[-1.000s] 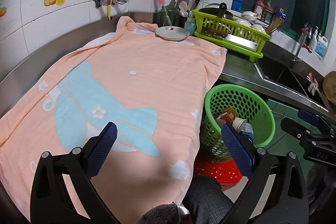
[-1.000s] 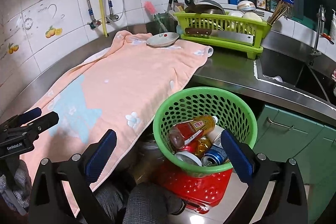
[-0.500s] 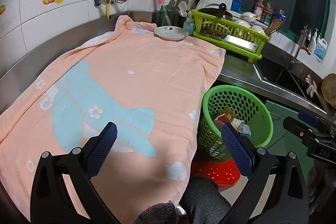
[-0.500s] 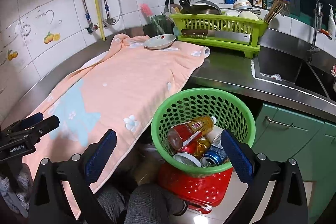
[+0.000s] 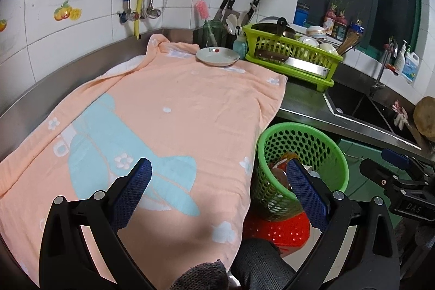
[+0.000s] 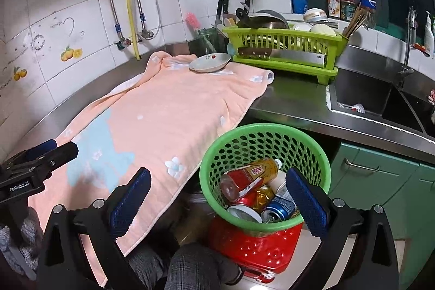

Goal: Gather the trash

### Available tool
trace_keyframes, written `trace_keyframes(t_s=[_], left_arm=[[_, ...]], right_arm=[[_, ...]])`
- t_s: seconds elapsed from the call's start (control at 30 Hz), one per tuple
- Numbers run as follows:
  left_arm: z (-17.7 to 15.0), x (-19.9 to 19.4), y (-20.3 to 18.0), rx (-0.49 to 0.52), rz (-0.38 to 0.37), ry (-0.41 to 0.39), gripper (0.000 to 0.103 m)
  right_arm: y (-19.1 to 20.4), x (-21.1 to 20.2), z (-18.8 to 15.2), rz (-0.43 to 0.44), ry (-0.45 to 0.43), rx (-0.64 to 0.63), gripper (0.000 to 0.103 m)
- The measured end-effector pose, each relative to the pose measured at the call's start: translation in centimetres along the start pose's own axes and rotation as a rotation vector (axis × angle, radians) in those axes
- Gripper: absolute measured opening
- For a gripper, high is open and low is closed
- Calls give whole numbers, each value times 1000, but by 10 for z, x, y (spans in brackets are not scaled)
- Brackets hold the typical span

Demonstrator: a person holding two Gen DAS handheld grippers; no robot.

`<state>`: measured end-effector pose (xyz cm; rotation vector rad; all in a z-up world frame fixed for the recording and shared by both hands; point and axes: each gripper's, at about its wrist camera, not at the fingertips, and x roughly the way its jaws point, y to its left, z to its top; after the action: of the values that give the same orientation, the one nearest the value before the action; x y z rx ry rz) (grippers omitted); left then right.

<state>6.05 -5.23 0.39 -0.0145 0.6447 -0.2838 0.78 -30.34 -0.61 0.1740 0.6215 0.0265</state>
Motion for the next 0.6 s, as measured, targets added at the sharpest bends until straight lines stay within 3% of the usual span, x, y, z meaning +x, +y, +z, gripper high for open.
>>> trace_keyframes(t_s=[0.6], left_arm=[[3,0,2,-22,-5,-11,98]], right_arm=[[0,-1,3,-8,-12,4,96]])
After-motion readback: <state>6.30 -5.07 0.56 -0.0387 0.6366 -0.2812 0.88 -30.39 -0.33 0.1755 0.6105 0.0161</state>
